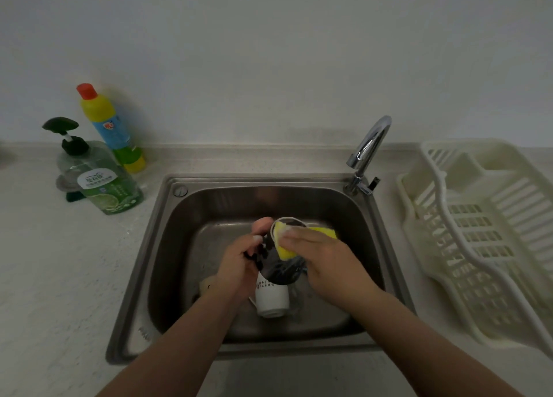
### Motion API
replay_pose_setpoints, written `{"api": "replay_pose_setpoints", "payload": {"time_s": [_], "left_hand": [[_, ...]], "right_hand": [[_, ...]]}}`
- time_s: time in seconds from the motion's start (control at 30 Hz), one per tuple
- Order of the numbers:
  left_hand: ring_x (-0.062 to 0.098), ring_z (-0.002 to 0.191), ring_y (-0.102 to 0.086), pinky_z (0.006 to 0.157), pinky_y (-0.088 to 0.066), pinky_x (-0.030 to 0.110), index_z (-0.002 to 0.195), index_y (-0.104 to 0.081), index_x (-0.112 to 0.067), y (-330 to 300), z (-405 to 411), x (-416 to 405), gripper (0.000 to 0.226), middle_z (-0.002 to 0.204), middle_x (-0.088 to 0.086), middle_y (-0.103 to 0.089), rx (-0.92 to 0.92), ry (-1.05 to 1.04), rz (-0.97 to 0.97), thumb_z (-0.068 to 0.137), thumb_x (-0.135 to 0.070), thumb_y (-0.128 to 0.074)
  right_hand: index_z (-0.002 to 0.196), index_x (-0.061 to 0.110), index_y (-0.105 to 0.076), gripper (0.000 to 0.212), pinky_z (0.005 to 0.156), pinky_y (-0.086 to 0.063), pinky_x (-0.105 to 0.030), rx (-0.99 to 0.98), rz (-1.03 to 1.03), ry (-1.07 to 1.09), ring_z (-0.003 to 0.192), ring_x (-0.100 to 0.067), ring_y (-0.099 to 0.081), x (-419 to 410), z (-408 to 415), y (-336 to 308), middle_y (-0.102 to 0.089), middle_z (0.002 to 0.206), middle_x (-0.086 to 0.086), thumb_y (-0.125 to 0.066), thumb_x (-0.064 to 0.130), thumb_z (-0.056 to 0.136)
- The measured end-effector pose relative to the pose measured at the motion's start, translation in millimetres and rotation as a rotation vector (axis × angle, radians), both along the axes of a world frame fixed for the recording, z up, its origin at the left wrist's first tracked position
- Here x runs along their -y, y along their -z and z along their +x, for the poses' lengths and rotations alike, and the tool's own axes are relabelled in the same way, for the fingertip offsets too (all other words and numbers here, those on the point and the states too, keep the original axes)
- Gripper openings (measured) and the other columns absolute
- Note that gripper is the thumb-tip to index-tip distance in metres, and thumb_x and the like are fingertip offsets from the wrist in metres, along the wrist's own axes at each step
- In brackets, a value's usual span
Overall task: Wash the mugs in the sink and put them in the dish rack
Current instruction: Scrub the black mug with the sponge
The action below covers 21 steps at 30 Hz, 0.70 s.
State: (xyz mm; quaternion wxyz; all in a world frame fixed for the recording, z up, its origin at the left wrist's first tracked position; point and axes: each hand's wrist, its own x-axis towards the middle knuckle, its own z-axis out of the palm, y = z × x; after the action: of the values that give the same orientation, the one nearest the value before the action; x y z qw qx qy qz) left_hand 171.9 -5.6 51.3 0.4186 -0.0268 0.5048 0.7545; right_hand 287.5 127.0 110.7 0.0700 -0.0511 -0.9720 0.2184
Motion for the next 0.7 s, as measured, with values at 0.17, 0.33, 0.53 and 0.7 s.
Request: {"api": "replay_pose_setpoints", "payload": {"time_s": [0.17,0.33,0.53,0.7], "left_hand": [[0.032,0.097,-0.059,0.087,-0.049,0.041,0.1,-0.06,0.0,1,-2,2,0.038,0.109,0.022,-0.059,-0.007,-0.047,-0.019,0.068,-0.019,-0.065],[0.031,0.09,-0.059,0.079,-0.053,0.036,0.106,-0.056,-0.004,1,-6,2,0.042,0.097,0.02,-0.058,0.045,-0.099,0.032,0.066,-0.017,-0.061],[0.027,0.084,-0.068,0.079,-0.053,0.038,0.089,-0.069,0.007,0,-1,2,0.028,0.092,0.021,-0.07,-0.004,-0.049,-0.035,0.083,-0.014,-0.053],[0.02,0.078,-0.066,0.079,-0.05,0.036,0.042,-0.063,-0.01,-3,-4,4,0.058,0.076,0.005,-0.074,-0.012,-0.076,0.07,0.091,0.001,-0.033]], "right_hand": [[0.128,0.017,-0.063,0.051,0.11,-0.039,-0.039,-0.034,0.025,0.079,0.13,-0.02,-0.05,-17,-1,6,-0.058,0.136,-0.006,-0.063,-0.003,0.081],[0.105,0.015,-0.075,0.05,0.096,-0.037,-0.02,-0.123,0.099,-0.073,0.103,-0.017,-0.068,1,0,2,-0.072,0.11,-0.003,-0.067,-0.002,0.059],[0.115,0.012,-0.071,0.059,0.101,-0.038,-0.035,-0.065,0.069,0.046,0.112,-0.026,-0.064,-4,-18,7,-0.067,0.12,-0.009,-0.075,-0.011,0.061],[0.11,0.011,-0.072,0.056,0.09,-0.053,-0.046,-0.12,0.112,-0.055,0.103,-0.023,-0.068,-8,9,5,-0.071,0.113,-0.008,-0.08,-0.005,0.057]]}}
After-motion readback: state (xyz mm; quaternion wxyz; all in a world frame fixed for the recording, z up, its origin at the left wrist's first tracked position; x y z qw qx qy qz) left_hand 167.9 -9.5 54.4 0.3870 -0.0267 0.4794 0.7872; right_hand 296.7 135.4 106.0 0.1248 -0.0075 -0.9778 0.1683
